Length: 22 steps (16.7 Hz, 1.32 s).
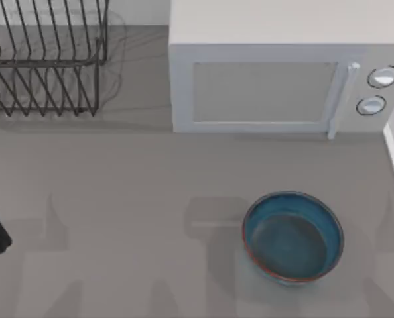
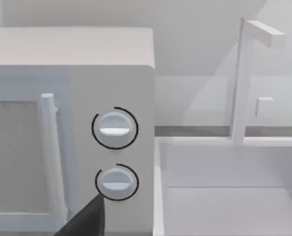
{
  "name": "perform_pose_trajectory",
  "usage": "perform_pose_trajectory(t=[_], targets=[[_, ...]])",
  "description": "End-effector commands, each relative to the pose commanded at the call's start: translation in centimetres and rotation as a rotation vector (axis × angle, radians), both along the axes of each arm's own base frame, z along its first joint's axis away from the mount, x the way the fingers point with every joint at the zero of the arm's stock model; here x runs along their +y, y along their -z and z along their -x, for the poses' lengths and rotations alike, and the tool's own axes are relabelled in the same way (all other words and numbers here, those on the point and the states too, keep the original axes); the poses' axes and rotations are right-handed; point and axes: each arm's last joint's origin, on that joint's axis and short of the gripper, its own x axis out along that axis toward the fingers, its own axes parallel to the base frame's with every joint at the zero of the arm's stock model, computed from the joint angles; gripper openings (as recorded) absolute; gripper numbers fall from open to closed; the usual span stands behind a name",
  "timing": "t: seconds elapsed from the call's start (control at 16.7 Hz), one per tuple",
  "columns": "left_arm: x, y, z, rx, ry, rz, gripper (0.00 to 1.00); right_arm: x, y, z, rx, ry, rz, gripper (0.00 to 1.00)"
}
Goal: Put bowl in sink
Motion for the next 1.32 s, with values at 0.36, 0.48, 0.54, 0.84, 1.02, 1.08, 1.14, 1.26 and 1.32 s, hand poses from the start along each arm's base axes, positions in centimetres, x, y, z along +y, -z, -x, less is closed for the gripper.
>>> perform_pose_trajectory(t=[0.36, 0.48, 0.54, 0.84, 1.02, 1.08, 1.14, 1.26, 1.32], targets=[[0.0, 0.0, 0.0, 0.000, 0.000, 0.000, 1.00, 0.4, -1.8, -0.1, 0.104, -0.036, -0.040, 1.00], [0.0, 0.0, 0.0, 0.000, 0.000, 0.000, 1.00, 0.9, -3.5, -0.5, 0.214, -0.071, -0.073, 1.00], [0.0, 0.0, 0.0, 0.000, 0.000, 0.000, 1.00, 1.2, -4.5, -0.9, 0.284, -0.089, -0.091, 1.00], [0.0, 0.0, 0.0, 0.000, 0.000, 0.000, 1.00, 4.1, -8.6, -5.4, 0.740, -0.146, -0.144, 1.00], [0.0, 0.0, 0.0, 0.000, 0.000, 0.000, 1.00, 6.8, -9.3, -9.3, 1.034, -0.132, -0.132, 1.00], [0.0, 0.0, 0.0, 0.000, 0.000, 0.000, 1.00, 7.9, -9.2, -10.6, 1.126, -0.120, -0.122, 1.00], [0.0, 0.0, 0.0, 0.000, 0.000, 0.000, 1.00, 8.9, -9.0, -11.8, 1.212, -0.104, -0.108, 1.00], [0.0, 0.0, 0.0, 0.000, 0.000, 0.000, 1.00, 11.0, -8.2, -13.8, 1.361, -0.068, -0.075, 1.00], [0.0, 0.0, 0.0, 0.000, 0.000, 0.000, 1.00, 11.8, -7.8, -14.5, 1.420, -0.050, -0.059, 1.00]])
